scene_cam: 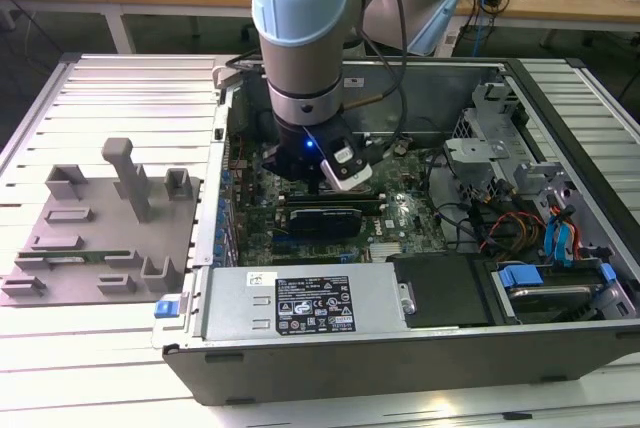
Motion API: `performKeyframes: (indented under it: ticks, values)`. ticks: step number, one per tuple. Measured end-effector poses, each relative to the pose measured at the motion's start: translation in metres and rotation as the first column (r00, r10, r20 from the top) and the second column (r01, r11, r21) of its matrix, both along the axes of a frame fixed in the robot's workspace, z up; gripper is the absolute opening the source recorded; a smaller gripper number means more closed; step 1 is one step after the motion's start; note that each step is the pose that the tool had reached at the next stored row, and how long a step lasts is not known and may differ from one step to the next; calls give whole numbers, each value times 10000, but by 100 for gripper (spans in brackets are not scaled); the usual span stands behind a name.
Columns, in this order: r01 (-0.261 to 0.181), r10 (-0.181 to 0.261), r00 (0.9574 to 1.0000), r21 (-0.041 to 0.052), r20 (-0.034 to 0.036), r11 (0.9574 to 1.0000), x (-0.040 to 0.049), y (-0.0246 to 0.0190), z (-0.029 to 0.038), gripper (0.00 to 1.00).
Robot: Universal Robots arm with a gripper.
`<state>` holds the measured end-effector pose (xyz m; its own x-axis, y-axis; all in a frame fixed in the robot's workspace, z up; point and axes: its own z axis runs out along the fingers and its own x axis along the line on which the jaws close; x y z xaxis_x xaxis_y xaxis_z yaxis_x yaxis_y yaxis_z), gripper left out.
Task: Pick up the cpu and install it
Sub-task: 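Install the second cpu locking lever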
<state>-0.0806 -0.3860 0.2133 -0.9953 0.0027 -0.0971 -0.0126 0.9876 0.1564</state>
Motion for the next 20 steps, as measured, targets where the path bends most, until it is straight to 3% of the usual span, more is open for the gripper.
performKeyframes:
  ticks: [2,9,15,17,20]
  values:
    - [-37,37,10000,174,0,9998,-11,-3,-17,11]
    - [-165,165,9999,507,3,9986,-51,-7,-106,11]
    - [-217,217,9998,574,2,9981,-58,-7,-126,11]
    - [-259,259,9997,674,7,9974,-64,-6,-147,11]
    - [-290,290,9996,734,11,9969,-75,-6,-163,11]
